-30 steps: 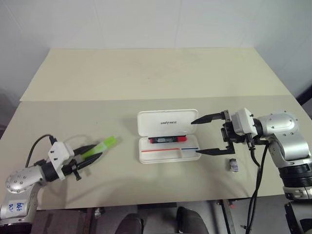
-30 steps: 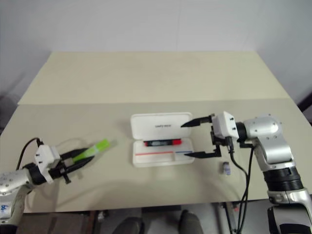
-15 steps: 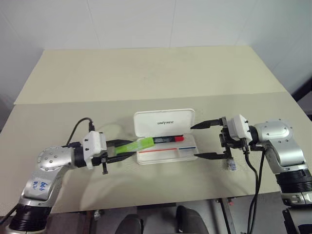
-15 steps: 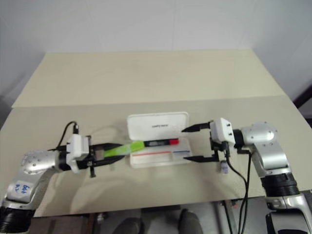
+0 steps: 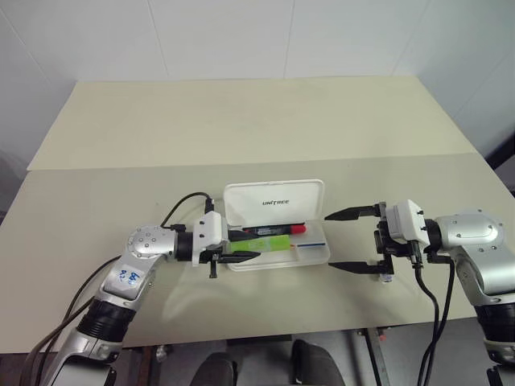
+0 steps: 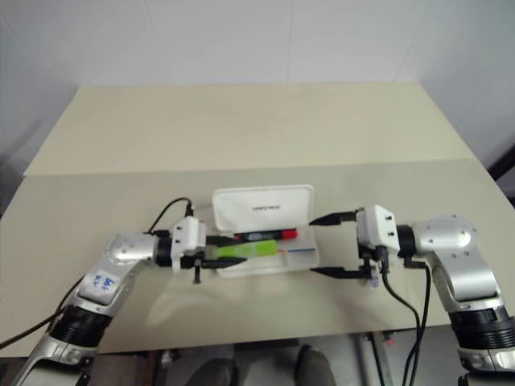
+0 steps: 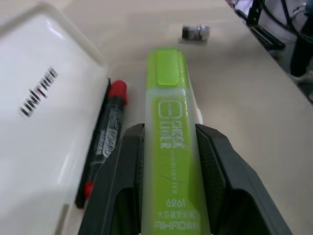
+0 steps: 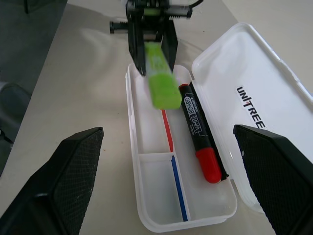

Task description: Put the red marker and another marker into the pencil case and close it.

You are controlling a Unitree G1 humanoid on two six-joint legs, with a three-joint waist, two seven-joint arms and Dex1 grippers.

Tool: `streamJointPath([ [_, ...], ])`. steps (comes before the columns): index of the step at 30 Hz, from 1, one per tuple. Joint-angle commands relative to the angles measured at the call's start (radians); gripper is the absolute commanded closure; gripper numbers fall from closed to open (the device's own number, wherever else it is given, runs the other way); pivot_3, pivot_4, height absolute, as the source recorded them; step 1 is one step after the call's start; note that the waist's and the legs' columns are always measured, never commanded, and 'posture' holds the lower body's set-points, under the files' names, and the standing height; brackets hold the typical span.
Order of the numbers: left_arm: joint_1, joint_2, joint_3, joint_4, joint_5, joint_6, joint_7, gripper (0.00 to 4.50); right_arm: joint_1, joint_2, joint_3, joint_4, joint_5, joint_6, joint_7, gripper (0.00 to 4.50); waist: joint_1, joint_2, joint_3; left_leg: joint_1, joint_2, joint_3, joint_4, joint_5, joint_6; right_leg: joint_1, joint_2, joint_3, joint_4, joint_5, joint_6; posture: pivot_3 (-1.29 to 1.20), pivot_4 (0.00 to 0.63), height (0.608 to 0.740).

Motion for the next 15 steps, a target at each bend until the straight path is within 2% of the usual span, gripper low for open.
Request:
streamJointPath([
  [1,-0.012,-0.04,-0.031,0.029,0.025,-0.043,-0.003,3.37,0.021,-0.025,-0.05,-0.057,0.028,0.009,-0.022,0.0,0.006,0.0,0.0,0.0,0.0,0.0,0.0,0.0,0.0,0.0,0.0,0.0,0.0,0.0,0.0,0.0,0.15,0.74],
  [12,-0.019,-0.06,-0.037,0.05,0.034,-0.035,-0.01,3.37,0.044,-0.015,-0.057,-0.08,0.023,0.007,-0.061,0.0,0.008,0.0,0.0,-0.001,0.0,0.001,0.003,0.0,0.0,0.001,0.0,0.0,-0.001,0.002,0.003,0.0,0.15,0.74],
  [14,-0.024,-0.06,-0.039,0.056,0.041,-0.036,-0.01,2.59,0.043,-0.013,-0.053,-0.079,0.021,0.004,-0.065,0.0,0.008,0.0,0.0,-0.001,0.0,0.001,0.004,0.0,0.0,0.001,0.0,0.0,-0.001,0.002,0.004,0.0,0.15,0.74],
  [15,-0.025,-0.06,-0.04,0.057,0.04,-0.03,-0.011,2.35,0.043,-0.013,-0.052,-0.079,0.021,0.003,-0.066,0.0,0.008,0.0,0.0,-0.001,0.0,0.001,0.004,0.0,0.0,0.001,0.0,0.0,-0.001,0.002,0.004,0.0,0.15,0.74],
])
